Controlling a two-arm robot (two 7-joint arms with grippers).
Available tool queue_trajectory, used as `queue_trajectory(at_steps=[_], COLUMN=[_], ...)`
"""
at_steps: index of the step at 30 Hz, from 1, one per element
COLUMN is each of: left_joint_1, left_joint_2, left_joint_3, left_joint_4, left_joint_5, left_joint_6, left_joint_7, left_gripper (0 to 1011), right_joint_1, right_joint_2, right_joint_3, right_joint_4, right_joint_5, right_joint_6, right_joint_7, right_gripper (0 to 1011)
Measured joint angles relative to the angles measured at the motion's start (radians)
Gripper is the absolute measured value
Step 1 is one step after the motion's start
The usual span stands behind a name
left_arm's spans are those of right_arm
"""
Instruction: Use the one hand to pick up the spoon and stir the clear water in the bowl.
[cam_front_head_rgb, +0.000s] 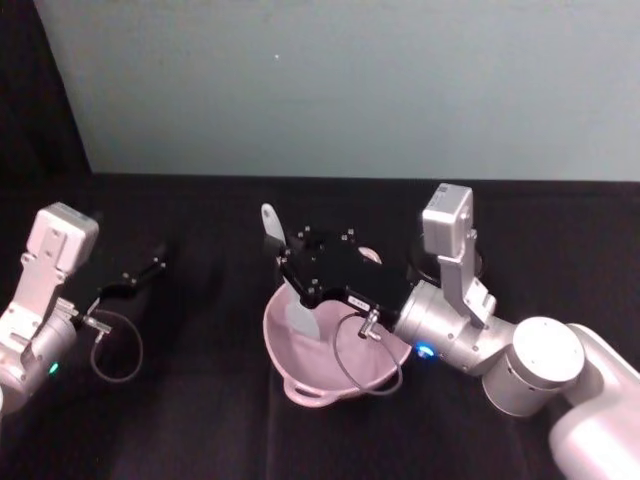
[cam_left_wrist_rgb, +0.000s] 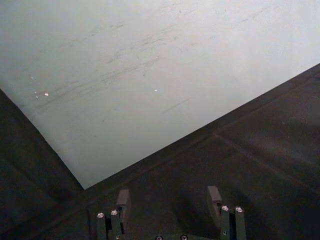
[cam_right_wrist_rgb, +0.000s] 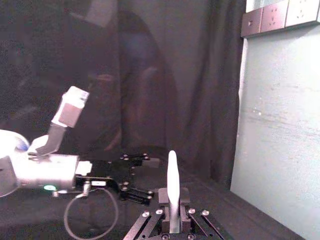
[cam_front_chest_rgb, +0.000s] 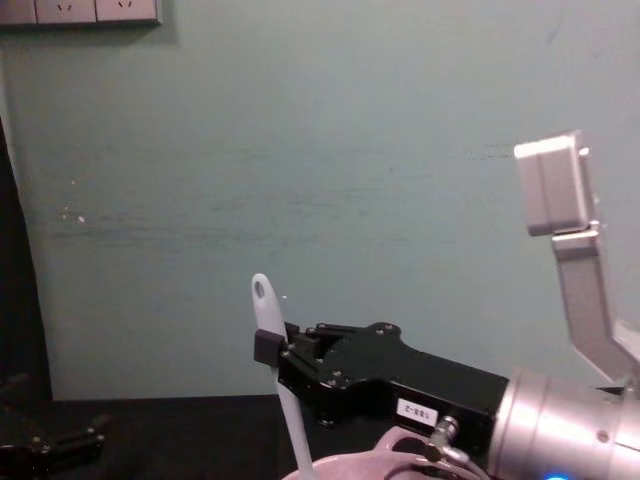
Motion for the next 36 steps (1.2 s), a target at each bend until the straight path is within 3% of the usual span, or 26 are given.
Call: queue_trajectory(at_steps=[5,12,21,36], left_joint_1=[0.000,0.000,0.000,0.000], left_joint_2=[0.000,0.000,0.000,0.000], left_joint_3=[0.000,0.000,0.000,0.000], left_joint_4=[0.000,0.000,0.000,0.000], left_joint_5=[0.000,0.000,0.000,0.000], left_joint_6=[0.000,0.000,0.000,0.000], left_joint_7=[0.000,0.000,0.000,0.000], left_gripper=[1005,1005,1005,1005], right_joint_1=[0.039,0.052,0.010,-0.097], right_joint_2=[-0.023,-0.013,0.031,0.145], right_joint_3=[0.002,0.029,0.058,0.078], right_joint_4=[0.065,0.081,0.002,-0.224], right_joint_5=[-0.016,-0.040,-0.052,-0.044], right_joint_6=[-0.025,-0.033,0.009,0.147], right_joint_7=[-0.010,-0.049,-0.078,-0.095], right_gripper=[118,118,118,118])
